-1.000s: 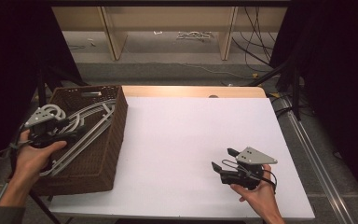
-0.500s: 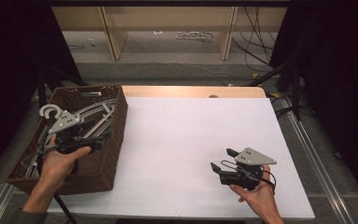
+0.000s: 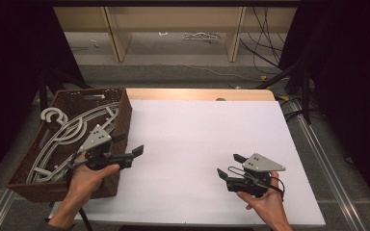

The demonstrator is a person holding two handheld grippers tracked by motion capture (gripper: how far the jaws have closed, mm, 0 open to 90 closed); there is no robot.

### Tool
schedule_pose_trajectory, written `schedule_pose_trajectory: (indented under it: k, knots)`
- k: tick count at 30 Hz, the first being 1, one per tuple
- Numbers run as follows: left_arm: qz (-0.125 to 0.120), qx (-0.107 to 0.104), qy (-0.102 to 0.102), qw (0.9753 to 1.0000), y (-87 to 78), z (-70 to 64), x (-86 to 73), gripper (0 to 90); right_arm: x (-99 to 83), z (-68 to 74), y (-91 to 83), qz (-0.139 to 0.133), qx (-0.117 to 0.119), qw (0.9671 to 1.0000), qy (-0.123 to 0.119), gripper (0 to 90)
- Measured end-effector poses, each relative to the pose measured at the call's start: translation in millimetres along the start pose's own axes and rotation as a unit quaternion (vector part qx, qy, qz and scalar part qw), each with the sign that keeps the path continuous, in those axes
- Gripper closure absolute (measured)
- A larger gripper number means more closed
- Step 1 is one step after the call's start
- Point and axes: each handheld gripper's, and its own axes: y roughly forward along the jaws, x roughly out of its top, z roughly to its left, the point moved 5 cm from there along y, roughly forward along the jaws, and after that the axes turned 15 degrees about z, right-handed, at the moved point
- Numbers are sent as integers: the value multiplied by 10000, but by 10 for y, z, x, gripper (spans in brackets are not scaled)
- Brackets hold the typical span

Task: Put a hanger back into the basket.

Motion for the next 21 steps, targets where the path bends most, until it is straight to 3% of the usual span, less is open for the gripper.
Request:
schedule_pose_trajectory:
  k: [10,13,17,21]
  knots:
    - [48,-273,131,9995,47,-276,-65,198,-14,1,20,-21,45,10000,13,256]
    - [106,-266,197,9994,81,-311,-120,197,-22,0,25,3,61,10000,22,256]
    - [-2,-295,135,9995,149,-329,-209,198,-28,6,33,0,109,9999,-13,253]
    - [35,-258,254,9993,214,-377,-282,197,-30,21,22,-35,104,9999,24,240]
